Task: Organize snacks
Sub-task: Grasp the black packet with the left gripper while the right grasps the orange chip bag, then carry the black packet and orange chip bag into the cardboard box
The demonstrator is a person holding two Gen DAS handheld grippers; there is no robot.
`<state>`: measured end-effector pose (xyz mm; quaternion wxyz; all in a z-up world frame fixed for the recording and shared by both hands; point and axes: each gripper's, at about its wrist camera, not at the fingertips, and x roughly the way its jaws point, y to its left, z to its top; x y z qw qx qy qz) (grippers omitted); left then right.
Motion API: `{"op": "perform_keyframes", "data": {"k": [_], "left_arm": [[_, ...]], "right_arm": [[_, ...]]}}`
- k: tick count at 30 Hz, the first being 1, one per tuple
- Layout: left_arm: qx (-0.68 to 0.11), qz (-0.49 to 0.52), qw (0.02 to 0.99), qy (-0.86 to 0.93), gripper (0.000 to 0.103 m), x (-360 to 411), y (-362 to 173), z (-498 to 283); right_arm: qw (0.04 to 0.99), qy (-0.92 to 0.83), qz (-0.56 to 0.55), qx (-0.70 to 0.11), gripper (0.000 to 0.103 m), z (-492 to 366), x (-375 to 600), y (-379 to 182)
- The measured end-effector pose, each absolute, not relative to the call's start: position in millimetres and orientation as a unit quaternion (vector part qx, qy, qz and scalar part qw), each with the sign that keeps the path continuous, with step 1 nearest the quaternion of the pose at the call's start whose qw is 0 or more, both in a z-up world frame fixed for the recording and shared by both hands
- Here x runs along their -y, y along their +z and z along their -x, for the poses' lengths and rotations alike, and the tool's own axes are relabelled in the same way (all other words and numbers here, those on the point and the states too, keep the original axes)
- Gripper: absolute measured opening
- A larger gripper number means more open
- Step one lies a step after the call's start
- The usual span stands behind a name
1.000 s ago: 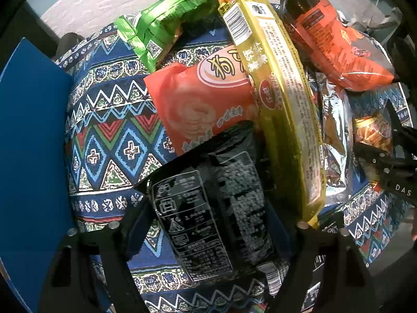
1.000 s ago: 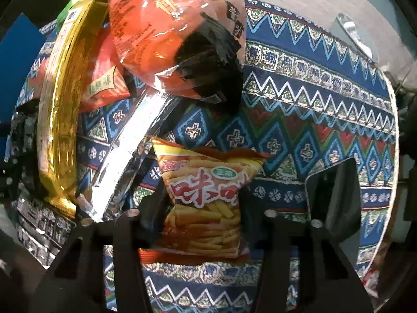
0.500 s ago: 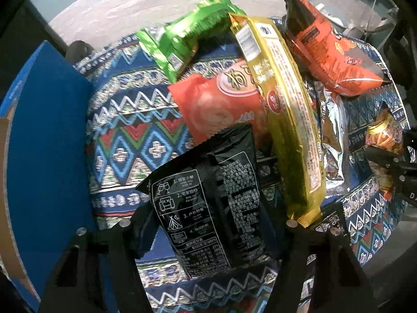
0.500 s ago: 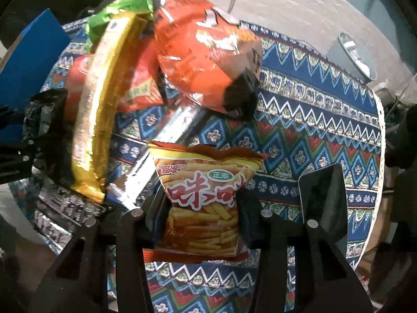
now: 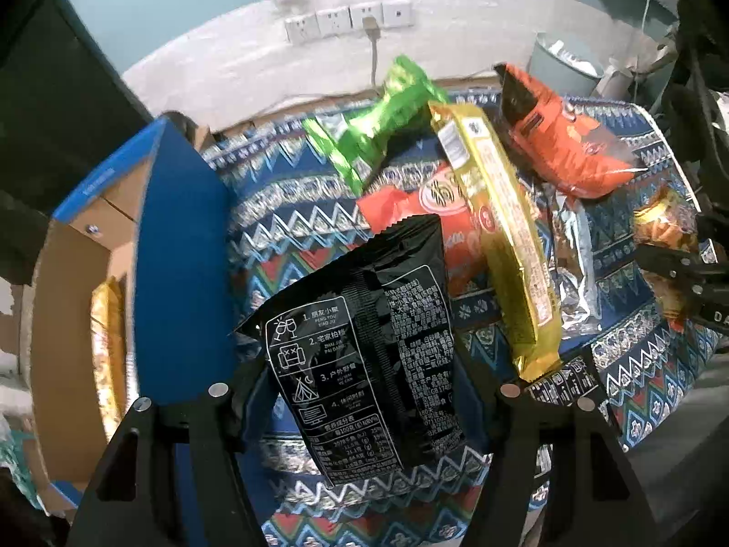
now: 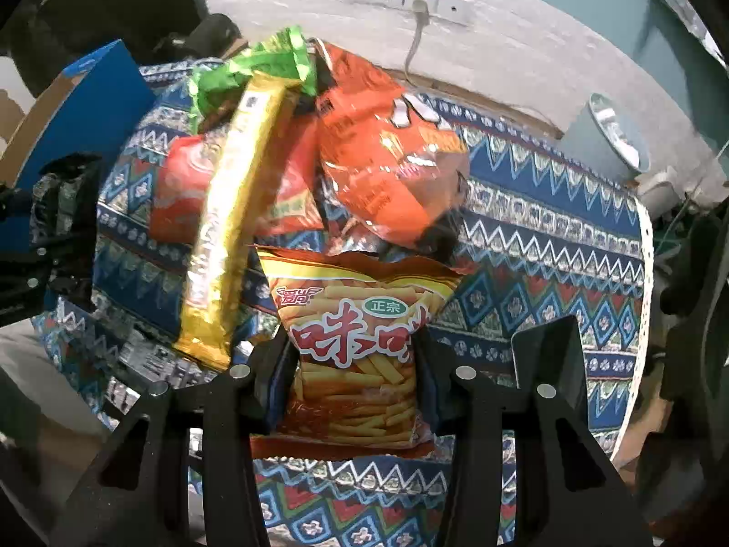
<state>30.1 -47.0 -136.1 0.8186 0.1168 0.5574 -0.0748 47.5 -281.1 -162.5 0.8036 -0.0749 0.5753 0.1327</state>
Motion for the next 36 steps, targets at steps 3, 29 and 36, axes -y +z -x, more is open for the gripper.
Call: {"op": "perform_keyframes", "data": {"k": [3,29,36], "left_arm": [[-0.543,-0.120,0.828,-0.075,0.068,44,-122,-23],[-0.462,-0.119,0.878,-0.043,0.068,-24,-58,-16],[-0.462,-0.099,0.881,-0.016,0.068,-55,-57,-18]], "right_arm": [[0.808,0.137,0.077,-0.568,0.044,-46,273,-154],[0.828,0.207,0.086,-0.513,0.045,-51,197,-99],[0.829,0.228,0.090,-0.503,0.044,-56,170,-89]]}}
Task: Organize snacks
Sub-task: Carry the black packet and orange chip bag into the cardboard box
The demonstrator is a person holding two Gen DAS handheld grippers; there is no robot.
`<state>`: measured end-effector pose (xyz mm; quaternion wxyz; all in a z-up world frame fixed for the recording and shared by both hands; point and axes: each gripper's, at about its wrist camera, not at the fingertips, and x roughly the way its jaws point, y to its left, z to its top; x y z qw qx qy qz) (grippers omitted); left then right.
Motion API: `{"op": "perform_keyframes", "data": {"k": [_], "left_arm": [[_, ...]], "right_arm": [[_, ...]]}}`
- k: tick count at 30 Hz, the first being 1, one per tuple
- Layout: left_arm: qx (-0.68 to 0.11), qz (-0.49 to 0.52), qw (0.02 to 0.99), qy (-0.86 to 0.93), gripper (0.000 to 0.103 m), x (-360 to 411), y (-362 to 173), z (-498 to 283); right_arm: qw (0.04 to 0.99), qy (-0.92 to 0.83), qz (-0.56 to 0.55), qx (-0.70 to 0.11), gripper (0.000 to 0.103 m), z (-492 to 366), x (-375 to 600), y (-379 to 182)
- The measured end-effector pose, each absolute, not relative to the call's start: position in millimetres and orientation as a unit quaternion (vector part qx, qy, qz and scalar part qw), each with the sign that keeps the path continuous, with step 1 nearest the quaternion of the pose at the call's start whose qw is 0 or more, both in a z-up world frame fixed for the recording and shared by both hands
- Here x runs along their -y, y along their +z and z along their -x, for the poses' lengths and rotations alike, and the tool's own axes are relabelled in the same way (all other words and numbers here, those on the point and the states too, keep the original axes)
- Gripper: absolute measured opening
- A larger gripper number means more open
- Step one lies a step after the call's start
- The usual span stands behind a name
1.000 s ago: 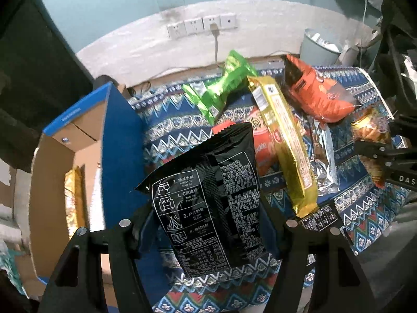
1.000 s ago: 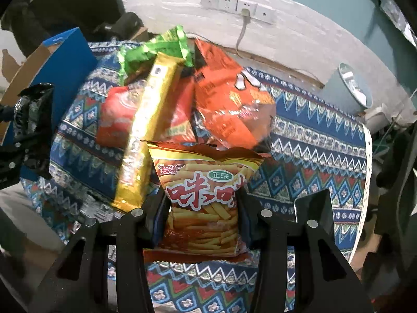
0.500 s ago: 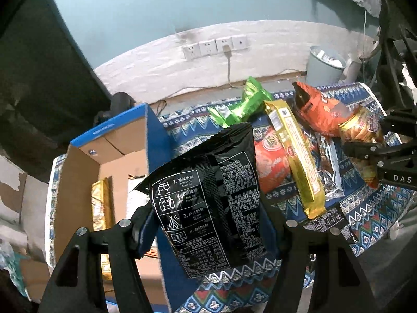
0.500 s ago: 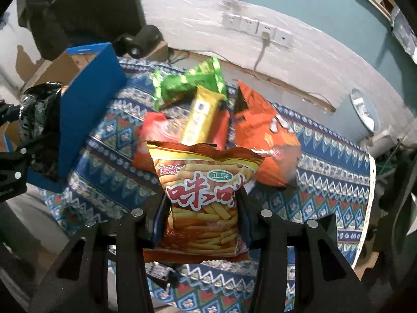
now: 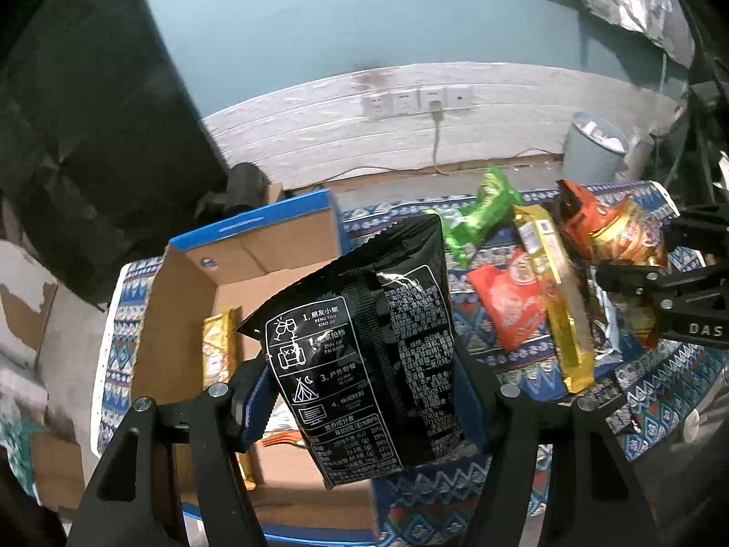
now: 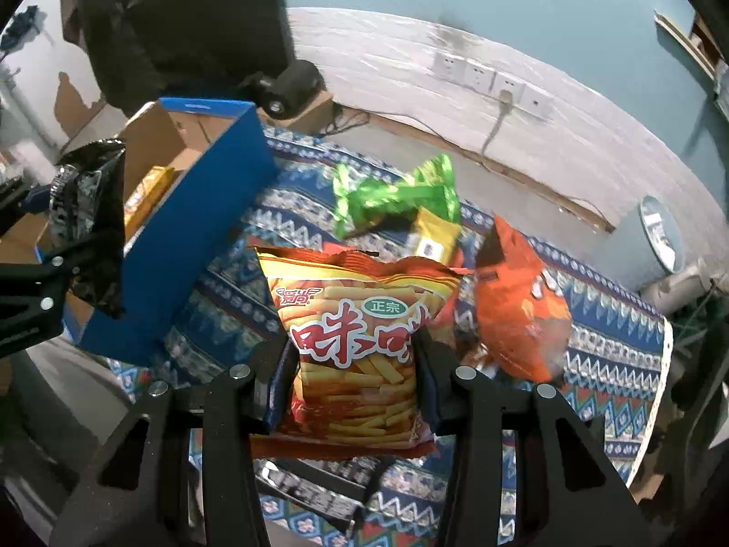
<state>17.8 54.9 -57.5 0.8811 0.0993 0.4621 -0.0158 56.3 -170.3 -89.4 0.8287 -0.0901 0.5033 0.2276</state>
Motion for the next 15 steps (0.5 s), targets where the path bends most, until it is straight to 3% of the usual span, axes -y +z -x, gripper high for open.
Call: {"op": "perform_keyframes", "data": {"k": [15], "left_arm": [[-0.477,-0.065,0.875,0.043,0.068,-117,-69,-19]], "right_arm": [[0.824,0.271,0.101,-0.487,0.045,-66,105,-73]]}}
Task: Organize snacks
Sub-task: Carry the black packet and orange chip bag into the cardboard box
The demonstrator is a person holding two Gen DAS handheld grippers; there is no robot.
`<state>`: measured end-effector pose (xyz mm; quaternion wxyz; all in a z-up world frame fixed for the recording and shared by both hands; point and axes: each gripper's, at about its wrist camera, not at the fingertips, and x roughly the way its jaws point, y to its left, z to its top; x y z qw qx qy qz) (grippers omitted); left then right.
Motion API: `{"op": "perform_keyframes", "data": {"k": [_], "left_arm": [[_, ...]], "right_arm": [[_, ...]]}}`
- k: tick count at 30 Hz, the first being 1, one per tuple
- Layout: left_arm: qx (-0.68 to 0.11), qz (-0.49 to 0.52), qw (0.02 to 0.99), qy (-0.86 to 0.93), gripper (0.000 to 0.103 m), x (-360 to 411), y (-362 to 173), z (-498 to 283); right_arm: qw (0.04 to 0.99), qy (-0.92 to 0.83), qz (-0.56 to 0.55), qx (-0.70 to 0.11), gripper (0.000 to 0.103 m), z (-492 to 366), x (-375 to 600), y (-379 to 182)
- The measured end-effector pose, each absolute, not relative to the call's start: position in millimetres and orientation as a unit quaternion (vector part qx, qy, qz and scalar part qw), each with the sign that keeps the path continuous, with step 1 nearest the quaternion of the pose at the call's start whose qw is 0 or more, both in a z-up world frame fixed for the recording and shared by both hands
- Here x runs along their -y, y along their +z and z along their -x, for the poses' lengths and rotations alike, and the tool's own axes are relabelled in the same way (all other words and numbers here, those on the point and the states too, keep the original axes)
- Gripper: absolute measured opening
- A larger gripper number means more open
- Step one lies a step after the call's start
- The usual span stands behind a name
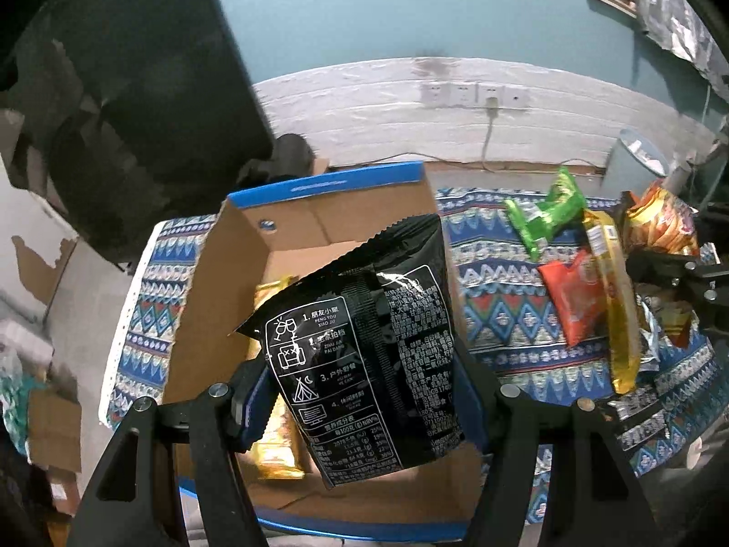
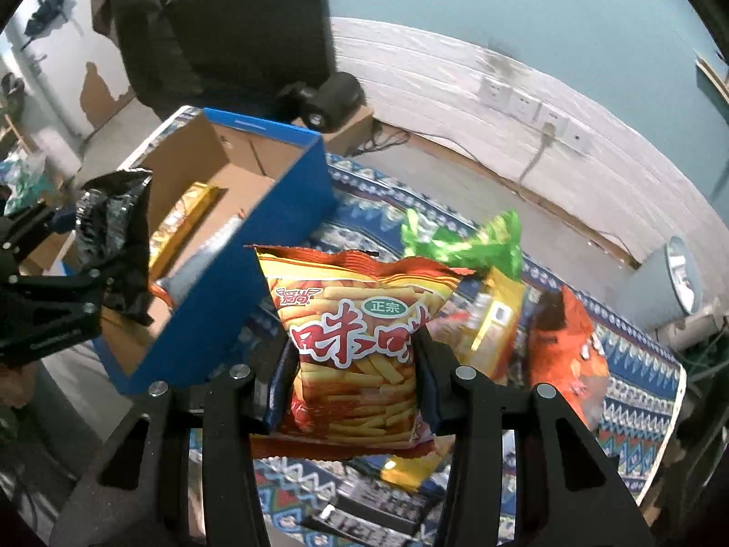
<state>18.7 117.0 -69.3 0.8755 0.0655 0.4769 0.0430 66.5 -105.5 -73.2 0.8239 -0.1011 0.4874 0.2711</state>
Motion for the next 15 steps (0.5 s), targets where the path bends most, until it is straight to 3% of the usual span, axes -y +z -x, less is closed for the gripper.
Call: {"op": "perform_keyframes", "data": {"k": [15], "left_arm": [[-0.506,-0.019,0.858,0.091,0.068,-179,-93,-17]], "right_arm": [[0.806,0.323,0.110,-0.483,0.045,-79,25,-72]]}}
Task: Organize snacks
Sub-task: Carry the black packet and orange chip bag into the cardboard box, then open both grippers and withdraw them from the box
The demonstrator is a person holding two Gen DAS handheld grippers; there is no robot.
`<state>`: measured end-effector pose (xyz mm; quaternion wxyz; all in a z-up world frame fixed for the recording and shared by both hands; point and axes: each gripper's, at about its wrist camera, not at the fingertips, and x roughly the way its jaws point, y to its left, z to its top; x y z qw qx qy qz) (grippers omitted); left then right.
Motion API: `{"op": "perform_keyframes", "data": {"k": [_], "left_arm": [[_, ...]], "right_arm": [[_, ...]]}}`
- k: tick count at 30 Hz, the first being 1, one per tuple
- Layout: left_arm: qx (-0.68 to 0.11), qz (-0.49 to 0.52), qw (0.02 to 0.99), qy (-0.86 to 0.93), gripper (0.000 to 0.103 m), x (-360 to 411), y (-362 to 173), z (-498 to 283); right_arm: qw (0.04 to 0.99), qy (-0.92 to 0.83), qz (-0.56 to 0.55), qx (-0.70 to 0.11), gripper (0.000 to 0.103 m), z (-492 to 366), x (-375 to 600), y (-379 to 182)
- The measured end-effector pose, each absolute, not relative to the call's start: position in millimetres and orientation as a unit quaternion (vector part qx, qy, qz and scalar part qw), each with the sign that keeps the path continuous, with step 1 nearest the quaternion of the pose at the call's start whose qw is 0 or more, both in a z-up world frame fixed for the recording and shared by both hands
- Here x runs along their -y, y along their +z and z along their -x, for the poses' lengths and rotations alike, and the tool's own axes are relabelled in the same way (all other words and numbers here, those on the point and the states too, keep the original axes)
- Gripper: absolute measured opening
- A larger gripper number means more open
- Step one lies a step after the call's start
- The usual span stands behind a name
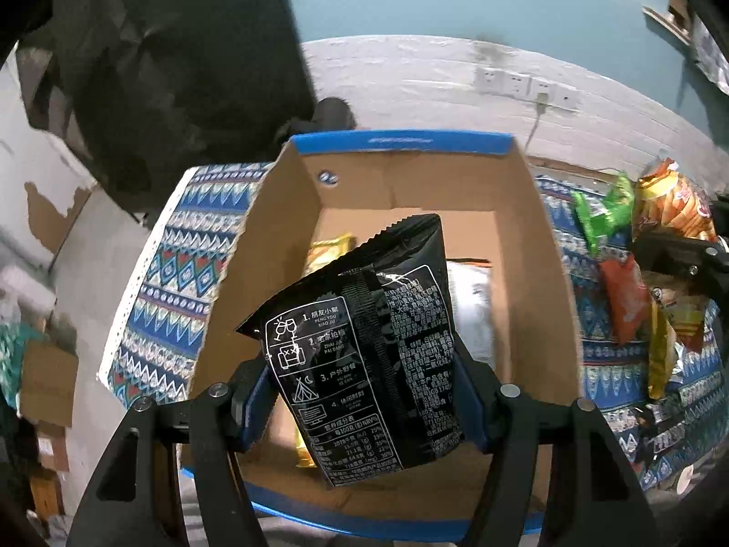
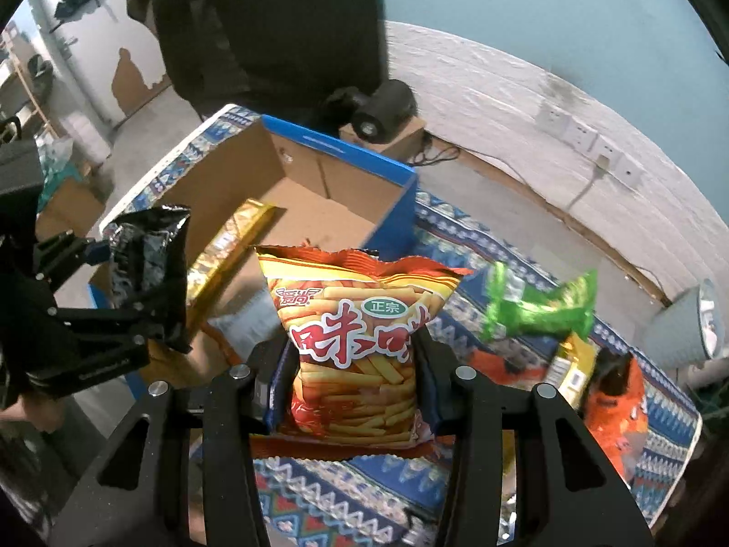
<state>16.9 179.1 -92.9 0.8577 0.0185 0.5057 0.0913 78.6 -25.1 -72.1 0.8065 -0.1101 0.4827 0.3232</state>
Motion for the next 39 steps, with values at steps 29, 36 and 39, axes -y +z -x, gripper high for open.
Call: {"op": "perform_keyframes", "data": {"k": [29,36,39], "left_arm": [[-0.516,-0.010,0.846,0.131,0.080,-215,-98,-6],[-0.505,-0.012,0.854,0.125,0.080,-208,-89,-7],[-0.503,-0.017,0.856,0.122,0.080,-202,-87,-8]], "right_arm": [[0.776,0.360,0.124,-0.503,0.063,-80,-68,-94],[0.785,0.354,0.122,-0.494,0.069,-78,-51,-85],[0.791,0.347,0.126,-0.488,0.071,-76,-40,-82]]}}
